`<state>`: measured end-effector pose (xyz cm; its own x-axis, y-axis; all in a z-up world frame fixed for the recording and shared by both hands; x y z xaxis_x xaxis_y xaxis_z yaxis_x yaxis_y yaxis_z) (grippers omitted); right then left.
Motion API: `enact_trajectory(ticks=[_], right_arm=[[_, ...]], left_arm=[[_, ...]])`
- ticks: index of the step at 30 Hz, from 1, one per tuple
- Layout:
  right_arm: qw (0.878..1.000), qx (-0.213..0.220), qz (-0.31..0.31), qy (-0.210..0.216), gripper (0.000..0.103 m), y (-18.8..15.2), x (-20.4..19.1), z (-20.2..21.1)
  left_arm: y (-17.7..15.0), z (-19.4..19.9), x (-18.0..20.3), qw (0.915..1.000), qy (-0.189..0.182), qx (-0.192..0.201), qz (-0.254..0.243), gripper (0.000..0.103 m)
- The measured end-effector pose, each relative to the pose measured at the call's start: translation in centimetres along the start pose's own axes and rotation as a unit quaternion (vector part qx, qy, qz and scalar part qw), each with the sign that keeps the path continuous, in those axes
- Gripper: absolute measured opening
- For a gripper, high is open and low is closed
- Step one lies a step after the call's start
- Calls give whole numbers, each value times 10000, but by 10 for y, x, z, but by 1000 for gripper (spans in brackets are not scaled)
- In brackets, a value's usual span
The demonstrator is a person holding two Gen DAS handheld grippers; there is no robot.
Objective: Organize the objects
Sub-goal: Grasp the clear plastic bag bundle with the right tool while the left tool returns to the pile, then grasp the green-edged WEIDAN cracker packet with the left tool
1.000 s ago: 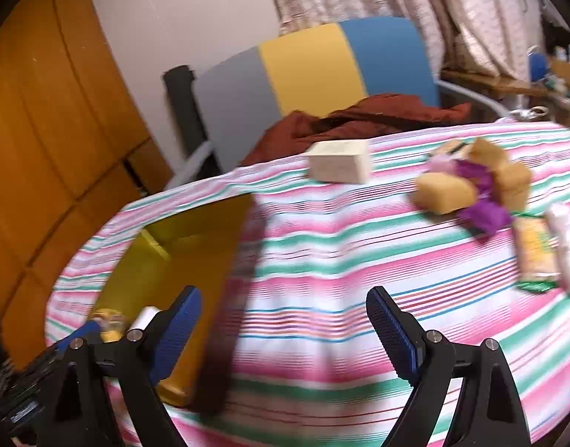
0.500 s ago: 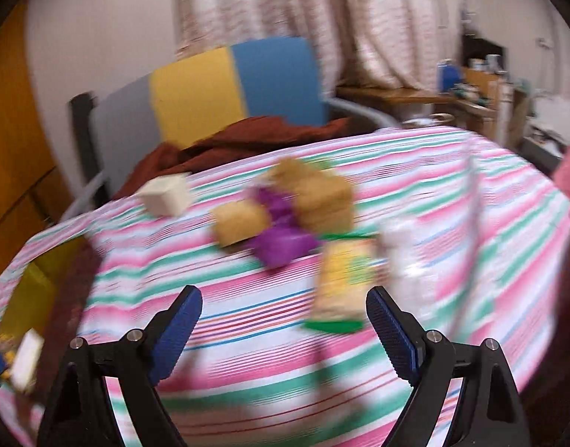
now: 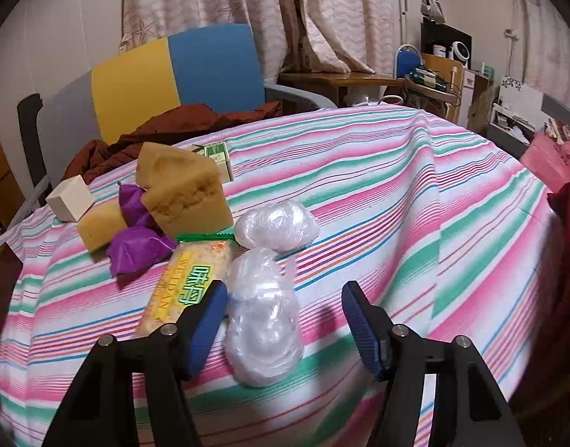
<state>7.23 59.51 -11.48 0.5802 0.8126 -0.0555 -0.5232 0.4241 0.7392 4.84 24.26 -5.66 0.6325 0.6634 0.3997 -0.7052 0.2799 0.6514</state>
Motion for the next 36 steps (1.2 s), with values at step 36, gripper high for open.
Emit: enact_trajectory(ticks=[36], right_arm=[[9914, 621, -1095, -368, 38, -21, 41, 2]], left_arm=[[71, -239, 113, 9916, -403, -1183, -338, 62]])
Point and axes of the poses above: each gripper's, at about its wrist camera, not at the fingertips, and z roughly against the way its jaws point, x to its right, y to its top, the point moved 5 cm from there along -z, roughly the way its jaws point, and after that the axes turned 2 degrees about z, right-handed, at the moved point
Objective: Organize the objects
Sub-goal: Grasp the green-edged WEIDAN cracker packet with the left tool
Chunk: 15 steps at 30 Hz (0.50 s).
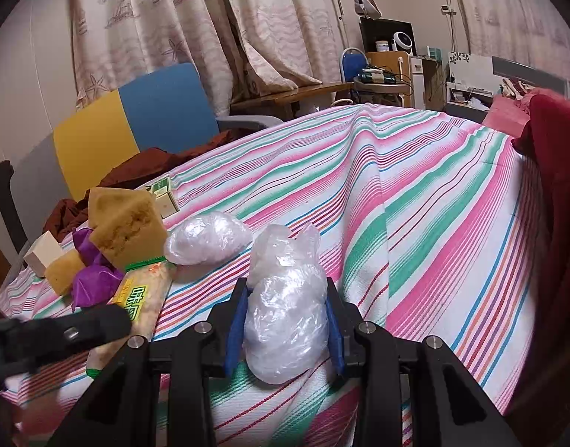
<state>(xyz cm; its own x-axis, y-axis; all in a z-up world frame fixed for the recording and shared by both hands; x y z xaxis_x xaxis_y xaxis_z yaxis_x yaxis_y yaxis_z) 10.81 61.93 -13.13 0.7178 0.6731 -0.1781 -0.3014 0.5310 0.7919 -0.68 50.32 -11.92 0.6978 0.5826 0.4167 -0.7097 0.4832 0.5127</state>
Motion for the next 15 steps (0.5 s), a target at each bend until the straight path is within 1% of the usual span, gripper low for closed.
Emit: enact_trajectory(ticks=[4, 5, 7, 10, 11, 12, 15], right_arm=[[10000, 0, -4, 7, 38, 0, 0, 0], [10000, -1, -1, 4, 38, 0, 0, 0], [10000, -1, 1, 2, 38, 0, 0, 0], [10000, -2, 11, -10, 38, 0, 0, 0], [10000, -5, 8, -6, 38, 0, 0, 0], [10000, -4, 8, -6, 38, 0, 0, 0], [10000, -3, 7, -5, 38, 0, 1, 0]], left_arm=[[0, -6, 6, 9984, 225, 152, -490, 62], [-2, -8, 7, 9968, 314, 194, -702, 62], [-5, -8, 10, 9942, 441, 229, -951, 62], [-6, -6, 7, 9944, 418, 262, -936, 62], [-7, -4, 6, 9944, 396, 280, -941, 60], [-8, -3, 4, 9940, 418, 308, -959, 57], [-11, 2, 0, 9934, 458, 360, -991, 50]])
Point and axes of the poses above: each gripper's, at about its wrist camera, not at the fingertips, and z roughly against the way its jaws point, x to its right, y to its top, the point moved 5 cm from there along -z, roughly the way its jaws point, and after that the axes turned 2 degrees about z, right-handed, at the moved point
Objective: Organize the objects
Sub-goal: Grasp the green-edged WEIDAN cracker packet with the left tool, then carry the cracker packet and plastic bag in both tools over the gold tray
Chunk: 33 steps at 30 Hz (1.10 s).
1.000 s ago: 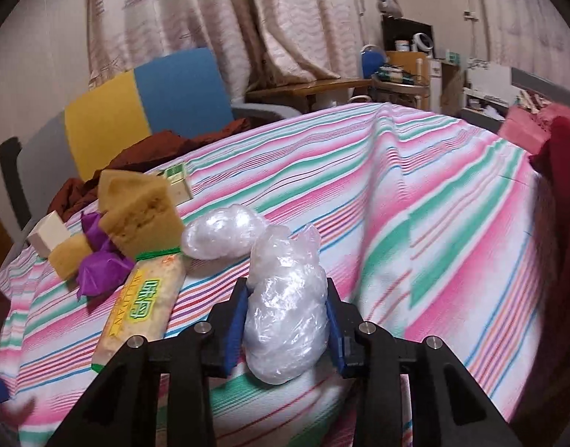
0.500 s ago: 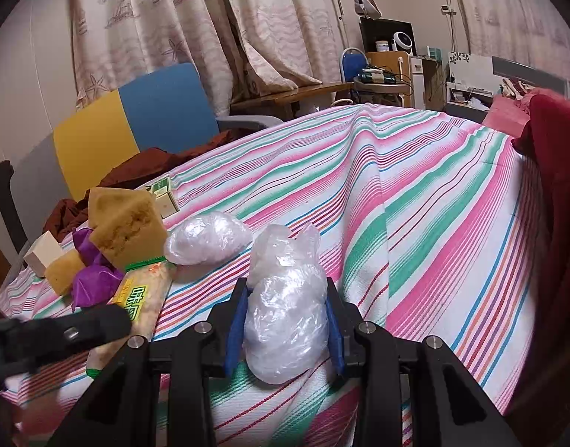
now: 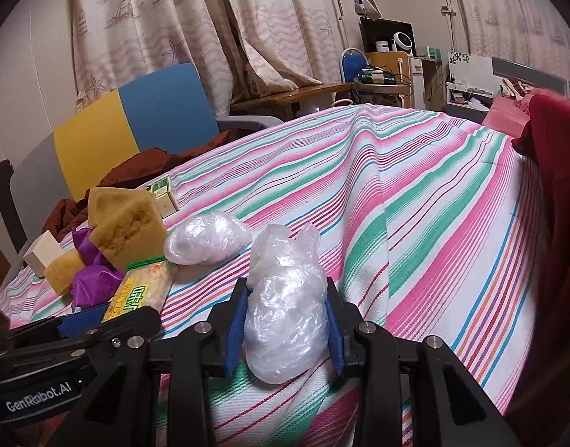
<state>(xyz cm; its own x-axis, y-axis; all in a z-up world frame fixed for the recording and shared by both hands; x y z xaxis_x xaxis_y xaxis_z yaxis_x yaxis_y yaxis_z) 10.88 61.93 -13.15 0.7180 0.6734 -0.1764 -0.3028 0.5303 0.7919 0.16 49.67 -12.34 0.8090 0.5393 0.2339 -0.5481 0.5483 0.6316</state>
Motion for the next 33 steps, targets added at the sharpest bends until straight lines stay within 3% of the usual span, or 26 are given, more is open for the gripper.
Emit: enact_trajectory(ticks=[13, 21, 27, 33], right_arm=[[9999, -5, 120, -54, 38, 0, -4, 1], [9965, 11, 830, 70, 38, -6, -24, 6], [9967, -318, 628, 400, 38, -12, -27, 14], [9920, -610, 615, 917, 37, -22, -56, 28]], left_arm=[[-37, 38, -7, 9995, -123, 295, -42, 48], [-59, 60, -13, 9984, -198, 514, 104, 48], [-71, 74, -21, 9975, -315, 617, 145, 48], [-77, 81, -30, 9961, -591, 579, 316, 48]])
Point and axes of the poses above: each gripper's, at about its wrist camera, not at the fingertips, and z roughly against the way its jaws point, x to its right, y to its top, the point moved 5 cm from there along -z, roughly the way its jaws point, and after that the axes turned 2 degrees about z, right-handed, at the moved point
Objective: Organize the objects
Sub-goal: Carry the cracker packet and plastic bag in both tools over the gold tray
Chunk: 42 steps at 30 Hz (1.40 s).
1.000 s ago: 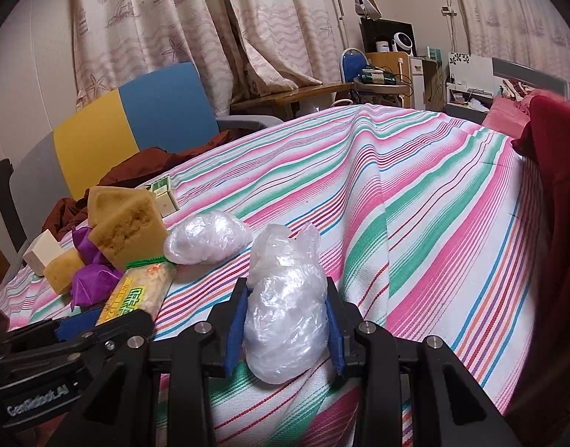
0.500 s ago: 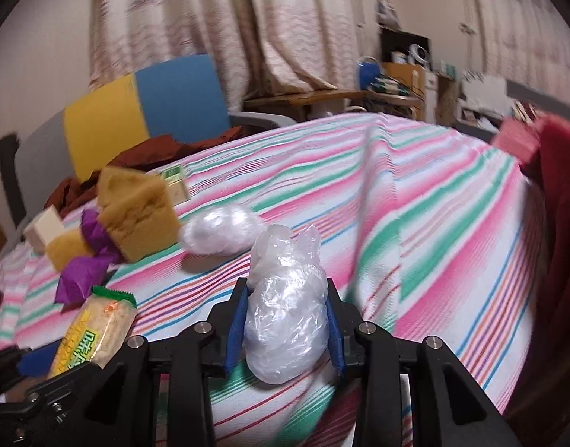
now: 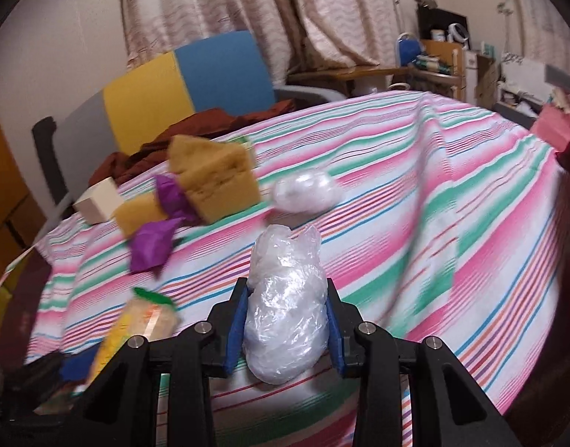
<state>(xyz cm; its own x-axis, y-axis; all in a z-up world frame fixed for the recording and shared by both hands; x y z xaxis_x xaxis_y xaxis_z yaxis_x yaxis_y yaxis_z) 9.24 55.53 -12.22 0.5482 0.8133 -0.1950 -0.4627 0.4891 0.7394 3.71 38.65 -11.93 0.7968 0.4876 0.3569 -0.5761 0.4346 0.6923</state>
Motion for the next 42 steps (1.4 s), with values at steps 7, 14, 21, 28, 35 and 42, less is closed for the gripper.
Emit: enact_trajectory(ticks=[7, 14, 21, 28, 35, 42], right_arm=[[9993, -54, 215, 300, 37, -2, -32, 17], [9973, -404, 105, 600, 38, -22, -55, 22], [9924, -440, 558, 1001, 38, -31, -102, 35], [9812, -331, 1002, 1613, 38, -38, -162, 60], [9647, -321, 1211, 2317, 38, -43, -225, 81], [9416, -475, 1529, 2962, 39, -56, -296, 92]], left_arm=[[-18, 32, -4, 9996, -13, 180, 205, 48], [-34, 84, -16, 9975, -42, 505, 483, 48], [-42, 132, -37, 9937, 221, 860, 677, 48], [-48, 178, -68, 9860, 593, 1194, 999, 48], [-47, 233, -123, 9686, 1180, 1583, 1513, 48], [-45, 271, -177, 9502, 1726, 1767, 1899, 48]])
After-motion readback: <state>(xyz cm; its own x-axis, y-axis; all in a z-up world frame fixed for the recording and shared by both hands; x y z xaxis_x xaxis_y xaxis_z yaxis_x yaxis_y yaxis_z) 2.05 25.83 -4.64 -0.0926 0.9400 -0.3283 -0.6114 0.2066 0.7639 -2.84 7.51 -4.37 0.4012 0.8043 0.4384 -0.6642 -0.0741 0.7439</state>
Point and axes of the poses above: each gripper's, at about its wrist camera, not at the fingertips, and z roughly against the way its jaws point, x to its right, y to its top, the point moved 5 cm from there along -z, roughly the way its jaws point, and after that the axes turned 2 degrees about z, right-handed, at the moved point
